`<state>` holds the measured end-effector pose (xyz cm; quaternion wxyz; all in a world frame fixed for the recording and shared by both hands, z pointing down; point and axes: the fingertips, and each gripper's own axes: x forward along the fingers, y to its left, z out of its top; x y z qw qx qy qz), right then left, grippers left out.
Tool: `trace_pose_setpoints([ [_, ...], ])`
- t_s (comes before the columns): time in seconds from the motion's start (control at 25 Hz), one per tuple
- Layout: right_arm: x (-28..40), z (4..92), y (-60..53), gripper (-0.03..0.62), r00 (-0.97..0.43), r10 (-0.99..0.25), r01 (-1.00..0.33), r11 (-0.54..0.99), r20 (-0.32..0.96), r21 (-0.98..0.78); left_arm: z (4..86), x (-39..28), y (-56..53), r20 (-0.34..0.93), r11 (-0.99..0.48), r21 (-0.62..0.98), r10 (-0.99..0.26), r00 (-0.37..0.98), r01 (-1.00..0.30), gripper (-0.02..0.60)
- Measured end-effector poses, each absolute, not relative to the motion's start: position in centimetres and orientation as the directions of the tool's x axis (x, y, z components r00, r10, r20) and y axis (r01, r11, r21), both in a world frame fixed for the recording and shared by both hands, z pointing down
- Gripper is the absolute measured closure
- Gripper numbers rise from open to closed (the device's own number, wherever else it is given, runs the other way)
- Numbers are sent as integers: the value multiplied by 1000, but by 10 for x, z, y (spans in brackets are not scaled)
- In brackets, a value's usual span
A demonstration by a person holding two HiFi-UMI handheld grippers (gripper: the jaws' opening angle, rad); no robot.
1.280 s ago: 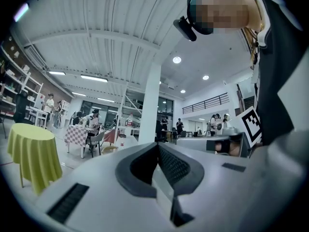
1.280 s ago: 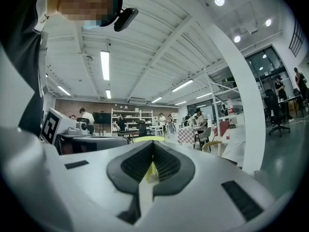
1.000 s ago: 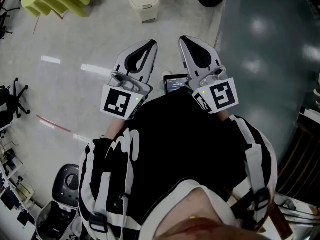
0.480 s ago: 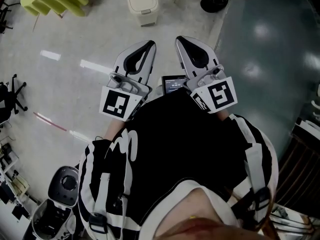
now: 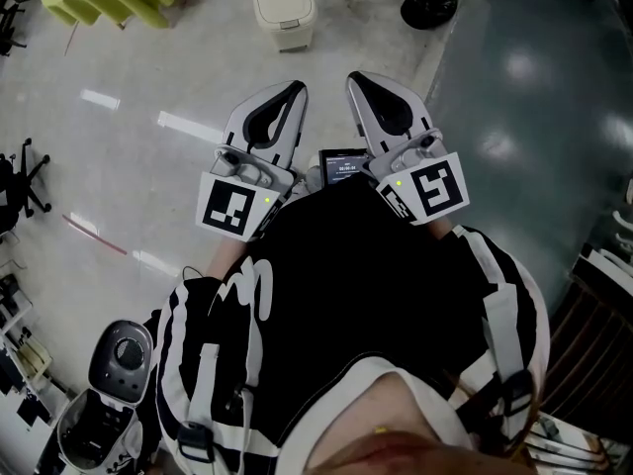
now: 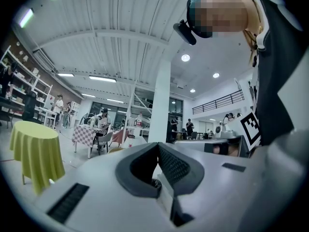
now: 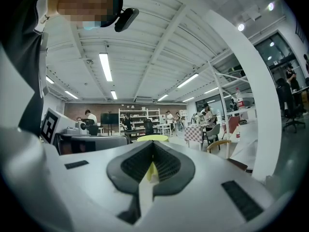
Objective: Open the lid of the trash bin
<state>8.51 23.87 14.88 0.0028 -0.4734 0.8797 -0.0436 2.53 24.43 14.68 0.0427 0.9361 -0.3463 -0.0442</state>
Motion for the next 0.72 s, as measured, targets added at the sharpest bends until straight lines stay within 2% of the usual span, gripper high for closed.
trace_pose_setpoints([
  [0.72, 70, 151, 228, 585, -582, -812, -811, 577, 37, -95, 150, 16, 237, -38, -752, 119, -656, 753, -649, 574],
])
